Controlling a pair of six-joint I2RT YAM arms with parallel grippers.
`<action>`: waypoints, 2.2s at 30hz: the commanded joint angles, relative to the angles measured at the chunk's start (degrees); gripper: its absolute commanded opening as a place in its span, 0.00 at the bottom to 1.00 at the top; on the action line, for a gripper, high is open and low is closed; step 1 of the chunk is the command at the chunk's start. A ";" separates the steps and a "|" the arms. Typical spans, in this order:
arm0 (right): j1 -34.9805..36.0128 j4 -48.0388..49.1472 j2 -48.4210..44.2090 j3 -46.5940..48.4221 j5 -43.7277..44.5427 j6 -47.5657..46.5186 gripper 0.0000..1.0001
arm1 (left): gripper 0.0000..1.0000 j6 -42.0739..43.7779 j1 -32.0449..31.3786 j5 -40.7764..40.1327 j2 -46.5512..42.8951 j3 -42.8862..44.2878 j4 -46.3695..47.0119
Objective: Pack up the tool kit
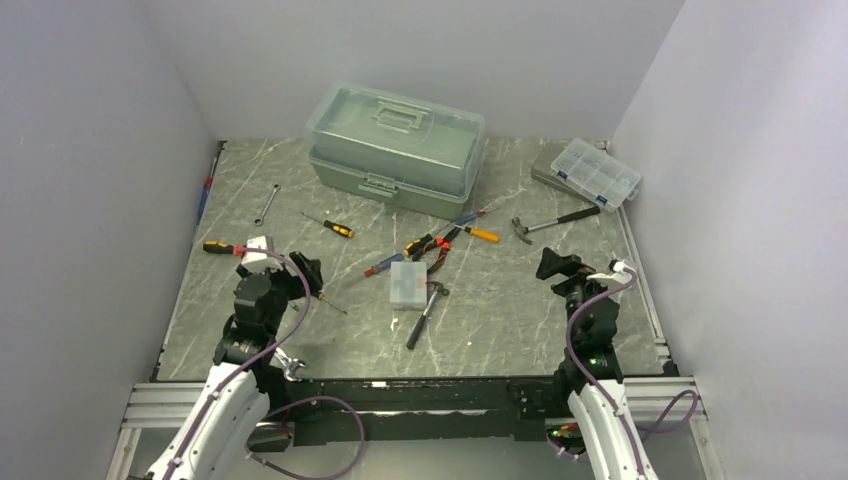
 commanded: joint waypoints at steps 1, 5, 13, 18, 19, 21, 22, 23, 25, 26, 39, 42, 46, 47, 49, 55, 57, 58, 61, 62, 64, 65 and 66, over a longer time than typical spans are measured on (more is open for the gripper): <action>-0.14 -0.32 0.88 -0.13 1.09 0.27 0.98 | 0.99 -1.87 -0.09 -3.98 1.37 1.81 -0.78; -0.13 1.47 4.01 0.35 -0.80 -0.10 0.98 | 0.99 -1.09 -0.09 -2.13 3.11 2.53 -0.67; -0.13 5.35 20.24 8.66 -9.31 0.79 0.99 | 0.99 -0.51 -0.07 8.63 4.45 1.94 5.07; -0.22 11.63 33.72 17.86 -18.36 4.72 0.99 | 0.99 -6.85 -0.07 13.00 11.49 5.65 6.92; -0.17 12.93 36.38 19.76 -19.34 5.16 0.99 | 0.99 -7.94 -0.07 13.57 12.54 6.50 7.62; -0.22 13.75 42.00 24.69 -21.39 5.32 0.99 | 0.99 -9.57 -0.07 14.76 15.03 8.30 9.23; -0.16 13.39 44.79 27.82 -22.29 4.93 0.99 | 0.99 -10.23 -0.07 15.31 16.26 9.38 9.91; -0.14 12.65 47.96 30.99 -23.47 4.69 0.99 | 0.99 -11.13 -0.07 15.65 17.80 10.57 10.47; -0.13 11.61 54.10 39.20 -27.68 4.67 0.99 | 0.99 -12.66 -0.07 16.31 21.34 13.06 12.07; -0.17 11.14 57.08 42.60 -29.07 4.55 0.99 | 0.99 -13.68 -0.07 17.00 23.08 14.14 13.04; 0.23 6.35 93.75 85.83 -41.15 6.26 0.98 | 0.99 -15.48 0.22 15.41 40.18 29.81 16.33; 0.22 5.54 101.12 94.44 -42.81 6.80 0.97 | 0.99 -15.18 1.15 14.96 42.19 32.70 14.89; 0.46 2.21 111.96 108.09 -48.19 7.53 0.95 | 0.99 -16.93 3.80 16.11 43.55 33.27 17.33; 0.64 1.42 113.87 110.59 -49.16 7.47 0.95 | 0.99 -17.05 4.39 16.34 43.65 33.42 17.92; 0.92 -0.78 116.74 114.73 -50.74 6.65 0.95 | 0.99 -16.90 5.52 16.04 43.82 34.20 17.92; 2.20 -0.15 116.91 112.10 -57.58 5.09 0.93 | 0.99 -14.84 9.84 17.74 47.09 40.94 14.05; 2.79 0.14 115.07 108.48 -58.82 3.43 0.93 | 0.99 -13.84 12.82 19.50 49.86 46.03 8.48; 2.92 0.04 114.06 106.65 -58.96 2.77 0.93 | 1.00 -13.33 13.54 19.97 51.18 48.44 7.00; 3.33 0.27 110.85 100.30 -59.85 1.43 0.92 | 0.99 -12.63 15.33 21.26 55.41 54.71 4.78; 3.51 0.46 109.41 97.80 -59.81 1.01 0.92 | 0.99 -12.80 15.67 21.71 56.96 56.32 4.67; 3.90 0.95 106.28 92.47 -59.45 0.01 0.91 | 0.99 -13.20 16.25 24.25 61.05 59.64 5.75; 4.06 1.20 104.59 89.70 -59.08 -0.45 0.91 | 0.99 -13.58 16.41 25.87 63.19 61.64 6.01; 4.27 1.53 102.94 86.79 -58.62 -0.94 0.91 | 0.99 -13.73 16.44 27.63 65.18 63.71 6.17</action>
